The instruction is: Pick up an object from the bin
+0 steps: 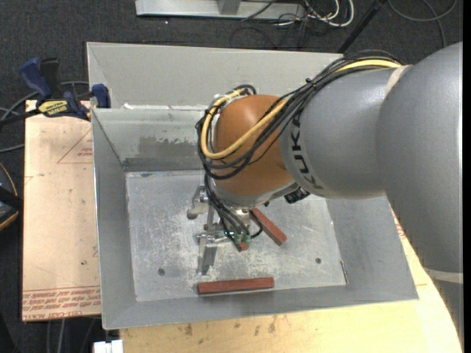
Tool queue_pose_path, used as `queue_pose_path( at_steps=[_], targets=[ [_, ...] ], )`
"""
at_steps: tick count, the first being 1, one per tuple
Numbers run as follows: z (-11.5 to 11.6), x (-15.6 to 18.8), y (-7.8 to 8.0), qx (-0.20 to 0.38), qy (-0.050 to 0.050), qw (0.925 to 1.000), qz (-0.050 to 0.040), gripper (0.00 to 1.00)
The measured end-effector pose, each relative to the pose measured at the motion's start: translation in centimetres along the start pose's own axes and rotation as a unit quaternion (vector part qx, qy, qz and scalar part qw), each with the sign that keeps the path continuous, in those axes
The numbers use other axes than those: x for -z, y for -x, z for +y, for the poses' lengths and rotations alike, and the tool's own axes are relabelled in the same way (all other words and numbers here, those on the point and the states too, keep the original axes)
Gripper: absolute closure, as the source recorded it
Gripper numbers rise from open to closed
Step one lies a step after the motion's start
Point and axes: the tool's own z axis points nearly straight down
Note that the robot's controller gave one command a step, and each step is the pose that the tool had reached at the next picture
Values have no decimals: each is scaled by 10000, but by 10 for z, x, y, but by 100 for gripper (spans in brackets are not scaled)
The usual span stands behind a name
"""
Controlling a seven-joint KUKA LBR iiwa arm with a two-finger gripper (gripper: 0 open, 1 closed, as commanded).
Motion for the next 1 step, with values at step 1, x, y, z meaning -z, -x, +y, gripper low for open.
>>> queue_pose_path(
  at_steps=[1],
  targets=[
    [-1,4,2,-15,6,10000,-36,0]
  ],
)
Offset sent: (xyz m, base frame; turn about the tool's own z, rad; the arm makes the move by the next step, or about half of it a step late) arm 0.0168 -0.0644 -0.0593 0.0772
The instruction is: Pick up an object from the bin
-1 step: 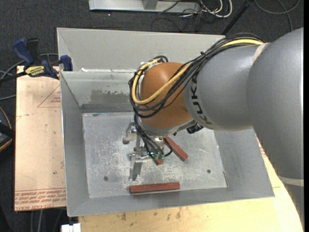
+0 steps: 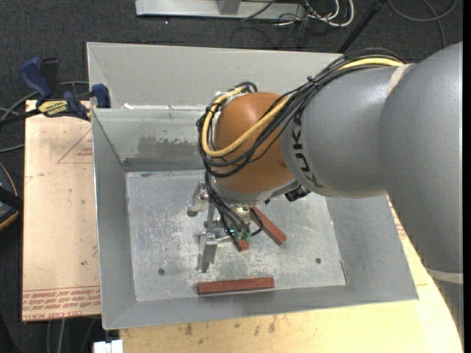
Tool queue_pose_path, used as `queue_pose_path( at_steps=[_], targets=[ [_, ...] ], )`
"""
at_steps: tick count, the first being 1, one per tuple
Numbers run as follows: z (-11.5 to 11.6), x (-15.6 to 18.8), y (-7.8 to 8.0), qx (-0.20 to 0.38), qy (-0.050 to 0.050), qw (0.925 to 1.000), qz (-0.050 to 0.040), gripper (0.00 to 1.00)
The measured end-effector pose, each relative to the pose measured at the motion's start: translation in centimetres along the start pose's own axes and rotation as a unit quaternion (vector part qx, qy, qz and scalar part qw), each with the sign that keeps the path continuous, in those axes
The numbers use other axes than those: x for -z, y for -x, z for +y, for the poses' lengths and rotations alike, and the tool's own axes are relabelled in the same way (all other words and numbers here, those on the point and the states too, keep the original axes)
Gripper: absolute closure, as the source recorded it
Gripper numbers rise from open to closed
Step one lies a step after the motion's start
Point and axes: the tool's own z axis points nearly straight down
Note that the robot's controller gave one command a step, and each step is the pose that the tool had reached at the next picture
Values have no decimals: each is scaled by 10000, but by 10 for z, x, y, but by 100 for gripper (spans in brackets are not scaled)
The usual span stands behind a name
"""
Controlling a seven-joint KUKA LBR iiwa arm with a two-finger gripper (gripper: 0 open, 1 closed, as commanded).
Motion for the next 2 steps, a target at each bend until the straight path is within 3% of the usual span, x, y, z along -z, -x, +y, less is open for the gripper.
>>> queue_pose_path(
  at_steps=[1,2],
  targets=[
    [-64,-62,16,-383,5,9993,-27,100],
    [-64,-62,16,-380,5,9993,-27,100]
  ],
)
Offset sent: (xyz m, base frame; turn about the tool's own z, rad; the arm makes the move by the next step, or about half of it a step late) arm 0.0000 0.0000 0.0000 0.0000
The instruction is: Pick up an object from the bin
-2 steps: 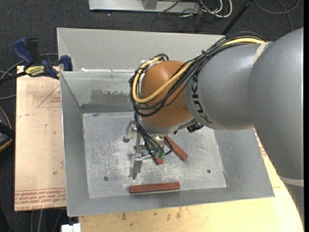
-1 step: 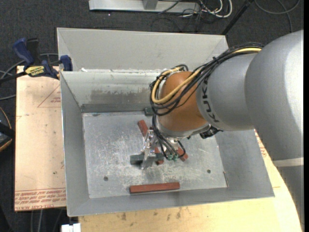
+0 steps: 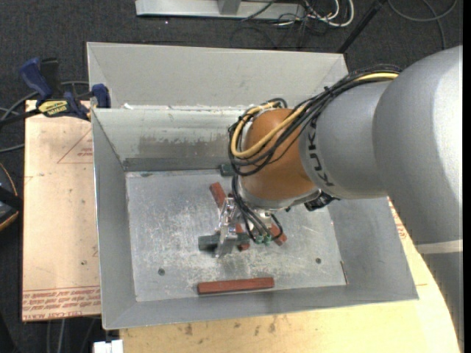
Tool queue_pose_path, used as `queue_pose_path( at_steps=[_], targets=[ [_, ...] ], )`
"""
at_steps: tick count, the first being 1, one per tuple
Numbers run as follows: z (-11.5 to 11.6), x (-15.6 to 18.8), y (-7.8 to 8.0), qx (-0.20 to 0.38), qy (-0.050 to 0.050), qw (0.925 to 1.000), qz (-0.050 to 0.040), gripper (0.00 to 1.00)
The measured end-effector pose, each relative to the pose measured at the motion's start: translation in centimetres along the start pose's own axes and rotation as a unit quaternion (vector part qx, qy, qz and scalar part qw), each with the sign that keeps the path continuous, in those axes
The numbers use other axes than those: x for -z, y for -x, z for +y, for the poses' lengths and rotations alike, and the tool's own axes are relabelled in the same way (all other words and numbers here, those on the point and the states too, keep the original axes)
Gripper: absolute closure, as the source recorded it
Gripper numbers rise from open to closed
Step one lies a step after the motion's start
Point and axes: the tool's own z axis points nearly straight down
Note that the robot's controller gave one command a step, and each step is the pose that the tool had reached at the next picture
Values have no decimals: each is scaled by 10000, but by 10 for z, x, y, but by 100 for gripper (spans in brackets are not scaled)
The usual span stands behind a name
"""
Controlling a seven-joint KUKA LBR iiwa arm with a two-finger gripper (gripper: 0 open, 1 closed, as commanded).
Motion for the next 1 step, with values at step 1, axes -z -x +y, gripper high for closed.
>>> queue_pose_path(
  at_steps=[1],
  targets=[
    [16,154,3,-101,-2,9999,3,100]
  ],
)
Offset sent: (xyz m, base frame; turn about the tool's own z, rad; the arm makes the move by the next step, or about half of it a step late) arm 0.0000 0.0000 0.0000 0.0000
